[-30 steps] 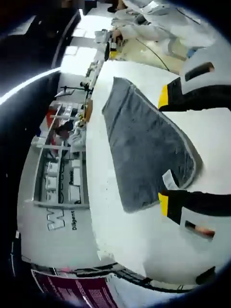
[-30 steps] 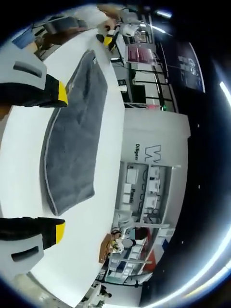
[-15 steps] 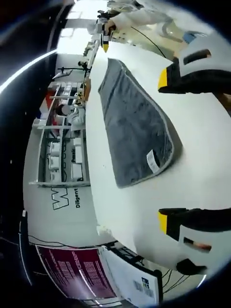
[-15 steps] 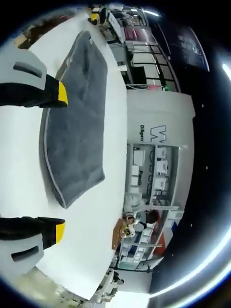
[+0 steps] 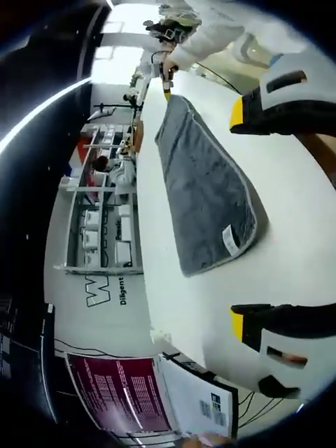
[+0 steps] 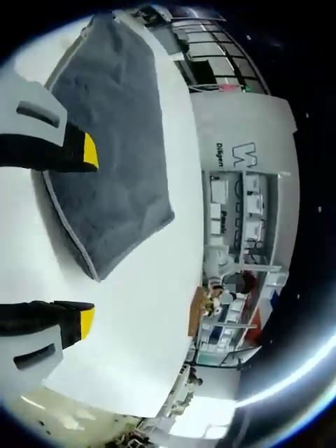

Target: Open the folded towel by lifting each exposed corner and separating the folded layers until the towel lies flat within the target outline without major curled edges

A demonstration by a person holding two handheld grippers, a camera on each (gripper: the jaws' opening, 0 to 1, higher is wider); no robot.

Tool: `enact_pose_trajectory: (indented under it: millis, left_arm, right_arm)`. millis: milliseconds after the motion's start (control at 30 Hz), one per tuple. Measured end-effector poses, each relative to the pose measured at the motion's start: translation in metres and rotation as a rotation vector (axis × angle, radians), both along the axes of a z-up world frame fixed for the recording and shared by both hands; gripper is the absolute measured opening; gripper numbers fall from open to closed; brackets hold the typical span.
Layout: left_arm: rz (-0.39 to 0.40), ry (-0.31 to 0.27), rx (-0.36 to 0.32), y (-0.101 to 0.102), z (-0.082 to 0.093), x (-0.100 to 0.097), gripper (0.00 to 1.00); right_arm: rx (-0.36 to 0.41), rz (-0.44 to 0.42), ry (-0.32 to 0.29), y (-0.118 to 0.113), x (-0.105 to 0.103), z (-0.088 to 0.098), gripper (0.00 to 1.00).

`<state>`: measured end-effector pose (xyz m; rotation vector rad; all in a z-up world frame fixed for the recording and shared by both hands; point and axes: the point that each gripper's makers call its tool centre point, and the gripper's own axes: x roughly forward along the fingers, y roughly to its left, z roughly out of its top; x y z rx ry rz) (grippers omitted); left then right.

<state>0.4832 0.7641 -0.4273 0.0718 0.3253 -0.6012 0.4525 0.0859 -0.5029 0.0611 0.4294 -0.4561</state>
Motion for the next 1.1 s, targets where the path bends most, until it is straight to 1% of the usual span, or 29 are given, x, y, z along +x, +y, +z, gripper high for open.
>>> enact_pose_trajectory:
  millis: [67,133,233,367,400,600,767,833,900,967,1033,1100]
  left_arm:
    - [-0.008,0.002,-0.013,-0.002,0.001,-0.001,1.0]
    - [-0.014,-0.002,-0.014,-0.004,0.001,-0.002,1.0]
    - [-0.017,0.0,-0.004,-0.005,0.0,-0.002,1.0]
    - [-0.025,-0.002,-0.01,-0.007,0.001,-0.003,0.99]
    - [-0.024,-0.002,-0.009,-0.007,0.002,-0.003,0.99]
    - [-0.012,-0.004,0.003,-0.004,0.002,-0.003,0.99]
    - [-0.015,-0.003,0.003,-0.004,0.002,-0.003,0.98]
    - [-0.015,-0.003,0.002,-0.004,0.002,-0.003,0.98]
    - [-0.016,0.005,0.006,-0.003,0.0,-0.004,0.98]
    - [-0.017,0.005,0.005,-0.004,0.0,-0.005,0.98]
    - [-0.018,0.0,0.004,-0.005,0.002,-0.005,0.98]
    - [-0.019,-0.004,0.008,-0.008,0.003,-0.006,0.98]
  right_arm:
    - [0.011,-0.025,0.023,-0.005,-0.004,-0.009,0.54]
    - [0.006,-0.049,0.011,-0.009,-0.008,-0.011,0.33]
    - [-0.023,-0.068,0.003,-0.015,-0.014,-0.01,0.12]
    - [-0.009,-0.09,-0.016,-0.026,-0.023,-0.008,0.01]
    - [-0.008,-0.093,-0.017,-0.027,-0.024,-0.008,0.0]
    - [0.012,-0.12,-0.032,-0.04,-0.034,-0.011,0.0]
    - [0.014,-0.13,-0.01,-0.043,-0.042,-0.02,0.0]
    - [0.013,-0.135,0.001,-0.044,-0.046,-0.024,0.08]
    - [0.001,-0.149,-0.013,-0.045,-0.052,-0.018,0.18]
    - [-0.004,-0.157,-0.04,-0.046,-0.058,-0.008,0.27]
    - [-0.024,-0.152,-0.086,-0.043,-0.062,0.009,0.36]
    - [-0.056,-0.117,-0.148,-0.03,-0.064,0.036,0.47]
